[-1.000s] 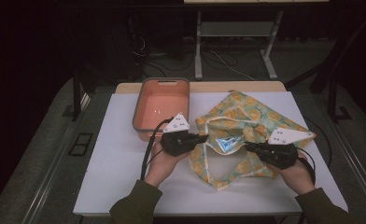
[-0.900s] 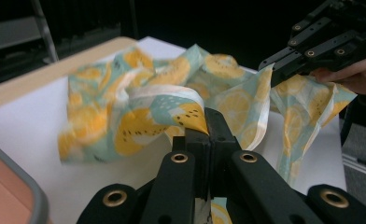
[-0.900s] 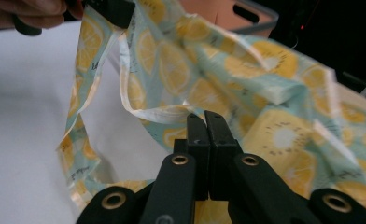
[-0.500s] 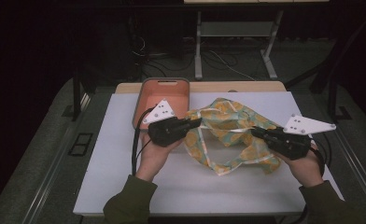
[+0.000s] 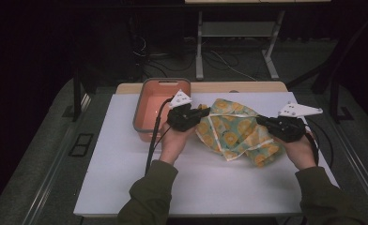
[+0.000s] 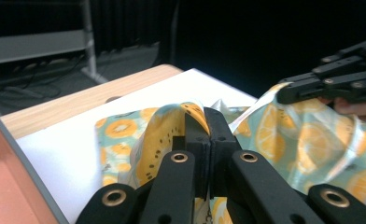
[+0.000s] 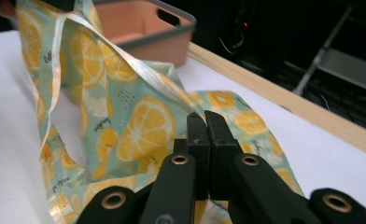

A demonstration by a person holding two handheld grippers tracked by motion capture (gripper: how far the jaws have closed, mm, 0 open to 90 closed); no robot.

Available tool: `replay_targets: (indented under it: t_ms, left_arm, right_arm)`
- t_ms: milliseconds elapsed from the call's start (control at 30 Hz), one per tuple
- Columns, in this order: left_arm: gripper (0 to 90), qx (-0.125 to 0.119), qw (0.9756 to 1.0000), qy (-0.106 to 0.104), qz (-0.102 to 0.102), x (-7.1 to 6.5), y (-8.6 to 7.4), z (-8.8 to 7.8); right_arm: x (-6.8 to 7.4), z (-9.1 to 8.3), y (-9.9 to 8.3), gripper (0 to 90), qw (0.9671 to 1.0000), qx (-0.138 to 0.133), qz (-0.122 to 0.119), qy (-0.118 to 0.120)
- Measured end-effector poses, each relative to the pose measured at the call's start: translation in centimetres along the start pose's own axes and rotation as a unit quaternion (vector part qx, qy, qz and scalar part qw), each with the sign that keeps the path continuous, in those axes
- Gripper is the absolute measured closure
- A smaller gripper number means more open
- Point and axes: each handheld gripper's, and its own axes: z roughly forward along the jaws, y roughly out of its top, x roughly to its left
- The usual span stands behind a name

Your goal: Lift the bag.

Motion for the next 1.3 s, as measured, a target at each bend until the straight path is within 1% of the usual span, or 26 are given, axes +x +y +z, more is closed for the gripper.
replay_targets:
  t_ms: [67,167,267,333,367,467,533,633,667,700,733,800,833,867,900,933,967,1000,1033,1100,1200,1267,1300]
  left_arm:
    - [89.2,0.018,0.9998,0.012,0.002,0.2,0.1,1.2]
    - [89.1,0.039,0.9989,0.027,-0.003,0.9,0.0,2.8]
    - [89.1,0.058,0.9974,0.041,-0.012,1.5,-0.2,4.1]
    - [89.1,0.073,0.996,0.05,-0.015,1.9,-0.3,4.7]
    - [89.1,0.081,0.9951,0.053,-0.016,2.1,-0.3,5.0]
    - [88.9,0.091,0.994,0.057,-0.021,2.4,-0.5,5.4]
    - [88.7,0.093,0.9938,0.058,-0.018,2.4,-0.4,5.5]
    - [87.2,0.097,0.9933,0.059,-0.022,2.5,-0.4,5.5]
    - [84.1,0.099,0.9931,0.058,-0.023,2.5,-0.4,5.4]
    - [80.3,0.099,0.9931,0.06,-0.02,2.4,-0.4,5.3]
    - [75.2,0.098,0.9933,0.059,-0.016,2.4,-0.5,5.2]
    - [65.5,0.096,0.9936,0.058,-0.012,2.3,-0.4,4.9]
    - [61.4,0.093,0.994,0.057,-0.008,2.2,-0.4,4.7]
    - [56.6,0.092,0.9943,0.052,-0.008,2.1,-0.4,4.4]
    - [51.6,0.088,0.995,0.048,-0.007,2.1,-0.3,4.1]
    - [47.6,0.083,0.9956,0.043,-0.007,2.0,-0.2,3.7]
    - [42.9,0.08,0.9961,0.035,-0.012,2.0,-0.1,3.4]
    - [38.1,0.078,0.9964,0.032,-0.012,2.0,0.0,3.0]
    - [34.2,0.075,0.9966,0.032,-0.006,1.9,0.1,2.6]
    - [26.6,0.071,0.9973,0.021,0.003,1.6,0.2,1.6]
    - [20.7,0.068,0.9975,0.012,0.015,1.1,0.1,0.0]
    - [18.8,0.066,0.9976,0.006,0.023,0.7,-0.1,-1.2]
    - [18.3,0.063,0.9976,0.003,0.028,0.4,-0.3,-1.8]
  right_arm:
    - [-0.7,0.8,-0.4,89.4,0.9999,0.01,0.012,-0.005]
    - [-1.8,2.0,-0.9,89.3,0.9992,0.022,0.031,-0.009]
    - [-2.5,3.3,-1.5,89.3,0.9983,0.036,0.045,-0.01]
    - [-2.8,4.2,-1.9,89.3,0.9975,0.05,0.048,-0.012]
    - [-2.9,4.8,-2.1,89.3,0.9969,0.058,0.051,-0.012]
    - [-3.1,6.1,-2.7,89.3,0.9954,0.077,0.056,-0.012]
    - [-3.1,6.7,-3.0,89.3,0.9944,0.087,0.06,-0.011]
    - [-3.1,7.2,-3.2,89.2,0.9936,0.094,0.062,-0.009]
    - [-3.0,7.2,-3.2,89.1,0.9934,0.094,0.065,-0.008]
    - [-3.1,7.1,-3.2,88.3,0.9933,0.093,0.068,-0.004]
    - [-3.1,7.0,-3.1,82.9,0.9933,0.09,0.073,0.0]
    - [-3.1,6.4,-2.9,67.9,0.9936,0.076,0.084,0.002]
    - [-3.2,6.0,-2.7,60.7,0.9933,0.067,0.094,0.008]
    - [-3.3,5.6,-2.6,54.5,0.9929,0.057,0.103,0.019]
    - [-3.3,5.2,-2.4,49.2,0.9924,0.048,0.109,0.029]
    - [-3.3,4.8,-2.3,44.8,0.9921,0.042,0.114,0.032]
    - [-3.3,4.4,-2.1,42.0,0.9922,0.036,0.114,0.036]
    - [-3.2,3.9,-1.9,39.4,0.9919,0.031,0.116,0.04]
    - [-3.1,3.5,-1.7,37.3,0.9919,0.027,0.117,0.043]
    - [-2.9,2.8,-1.3,35.0,0.9918,0.017,0.116,0.051]
    - [-2.4,1.7,-0.8,32.6,0.9917,0.008,0.111,0.064]
    - [-1.9,1.1,-0.6,31.5,0.9913,0.006,0.109,0.074]
    - [-1.7,0.8,-0.5,31.1,0.9917,0.005,0.103,0.076]
